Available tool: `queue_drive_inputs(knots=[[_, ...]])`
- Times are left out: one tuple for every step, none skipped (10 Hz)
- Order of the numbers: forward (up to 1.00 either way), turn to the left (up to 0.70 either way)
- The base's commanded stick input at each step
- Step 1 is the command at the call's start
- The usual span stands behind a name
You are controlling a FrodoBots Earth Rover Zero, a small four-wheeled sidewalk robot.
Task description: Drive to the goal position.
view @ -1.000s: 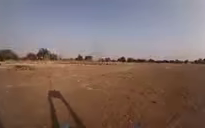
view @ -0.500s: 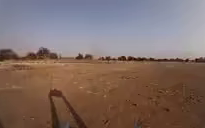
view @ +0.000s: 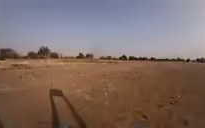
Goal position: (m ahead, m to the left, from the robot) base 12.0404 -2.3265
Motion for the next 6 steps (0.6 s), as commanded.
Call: queue_drive_inputs(knots=[[0.70,0.00],[0.70,0.00],[0.70,0.00],[0.70,-0.06],[0.70,-0.28],[0.70,-0.35]])
